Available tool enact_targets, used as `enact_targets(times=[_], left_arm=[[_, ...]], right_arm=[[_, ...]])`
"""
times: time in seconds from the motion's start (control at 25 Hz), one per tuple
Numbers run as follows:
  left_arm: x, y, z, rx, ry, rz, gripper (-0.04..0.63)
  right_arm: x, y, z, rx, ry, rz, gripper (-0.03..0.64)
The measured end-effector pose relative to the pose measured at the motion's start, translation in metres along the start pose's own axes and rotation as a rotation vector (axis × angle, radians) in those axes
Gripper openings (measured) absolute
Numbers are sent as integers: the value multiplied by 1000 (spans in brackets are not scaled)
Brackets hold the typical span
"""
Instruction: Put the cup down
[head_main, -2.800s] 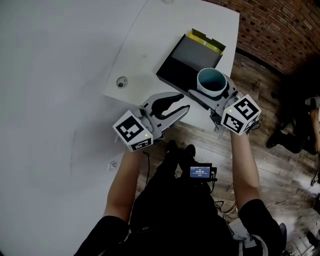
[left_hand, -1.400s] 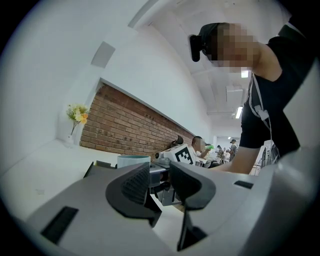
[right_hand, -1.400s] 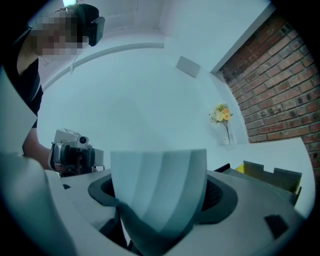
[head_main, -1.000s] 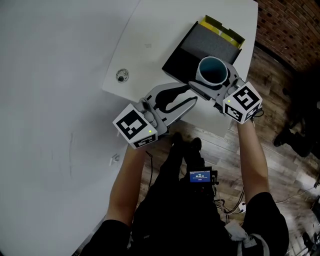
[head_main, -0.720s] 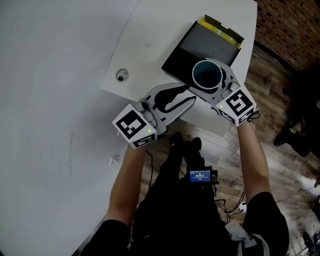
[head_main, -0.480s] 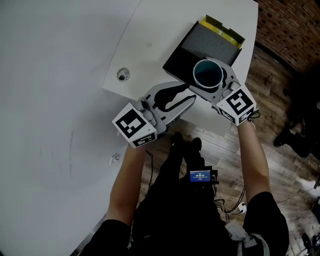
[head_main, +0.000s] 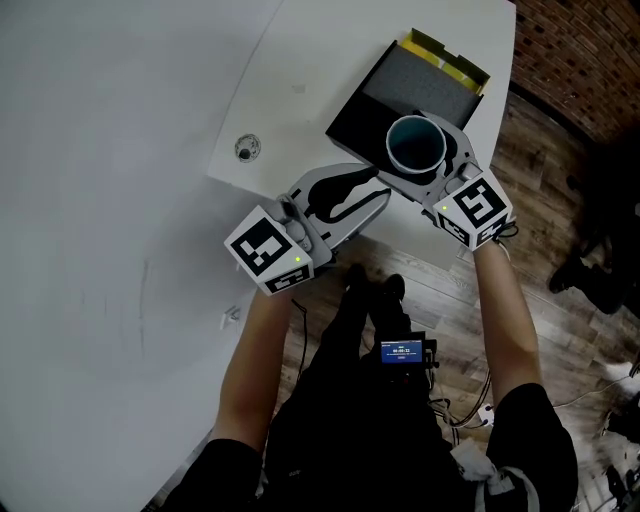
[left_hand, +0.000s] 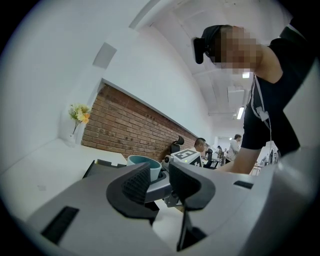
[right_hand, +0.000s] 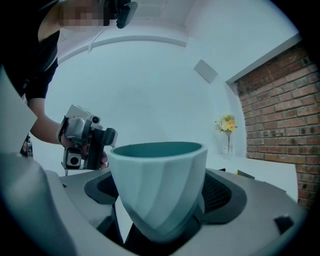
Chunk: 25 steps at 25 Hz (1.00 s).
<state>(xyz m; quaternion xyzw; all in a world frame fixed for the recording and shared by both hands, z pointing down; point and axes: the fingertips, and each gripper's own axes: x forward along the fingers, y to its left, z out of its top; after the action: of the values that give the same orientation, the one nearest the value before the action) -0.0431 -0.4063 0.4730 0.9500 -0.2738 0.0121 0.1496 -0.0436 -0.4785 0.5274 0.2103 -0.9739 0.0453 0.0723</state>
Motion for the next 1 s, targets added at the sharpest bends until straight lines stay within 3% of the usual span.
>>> enact_targets(times=[0.36, 1.0], left_arm=[[0, -5, 4, 7, -7, -11, 124], [-19, -30, 10, 29, -10, -16, 124]], right_arm=[[-19, 3, -4, 32, 13, -14, 465], [-70, 18, -1, 56, 55, -133, 462]])
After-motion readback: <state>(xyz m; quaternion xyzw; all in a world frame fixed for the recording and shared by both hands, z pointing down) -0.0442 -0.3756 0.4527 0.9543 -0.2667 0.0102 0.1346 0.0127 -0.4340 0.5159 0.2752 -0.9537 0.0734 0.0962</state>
